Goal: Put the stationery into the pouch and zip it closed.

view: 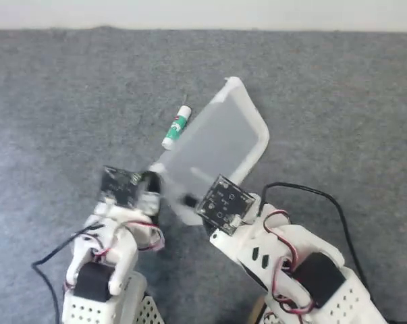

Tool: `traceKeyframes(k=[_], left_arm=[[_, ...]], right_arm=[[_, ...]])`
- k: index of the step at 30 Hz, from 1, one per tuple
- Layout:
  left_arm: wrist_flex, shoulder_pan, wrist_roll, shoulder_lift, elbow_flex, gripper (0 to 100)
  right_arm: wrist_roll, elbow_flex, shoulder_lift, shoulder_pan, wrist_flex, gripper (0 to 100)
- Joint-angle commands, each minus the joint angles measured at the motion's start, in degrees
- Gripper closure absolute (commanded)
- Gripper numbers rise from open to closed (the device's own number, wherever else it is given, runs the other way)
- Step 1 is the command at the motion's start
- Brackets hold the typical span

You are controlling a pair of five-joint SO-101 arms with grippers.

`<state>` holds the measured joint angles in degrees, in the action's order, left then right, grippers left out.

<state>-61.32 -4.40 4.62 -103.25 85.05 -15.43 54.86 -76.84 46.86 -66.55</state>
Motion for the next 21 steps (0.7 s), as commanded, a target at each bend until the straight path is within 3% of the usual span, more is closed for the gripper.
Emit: traceKeyframes(k=[1, 8, 15, 21], left_arm=[[0.18, 2.81, 1.49, -0.97, -3.21, 99], [-0.09, 3.78, 1.58, -0.97, -3.21, 99], [-0.09, 3.78, 1.49, -0.97, -3.03, 99], [-0.09, 3.78, 1.49, -0.97, -2.95, 99]], right_arm=[[-0.79, -0.79, -1.10, -1.01, 0.22, 99.2], [-1.23, 2.81, -1.01, -0.92, 4.53, 99.2], [3.16, 2.90, 9.98, 4.97, 9.89, 97.8], [8.53, 4.92, 18.15, 5.67, 16.48, 72.7]])
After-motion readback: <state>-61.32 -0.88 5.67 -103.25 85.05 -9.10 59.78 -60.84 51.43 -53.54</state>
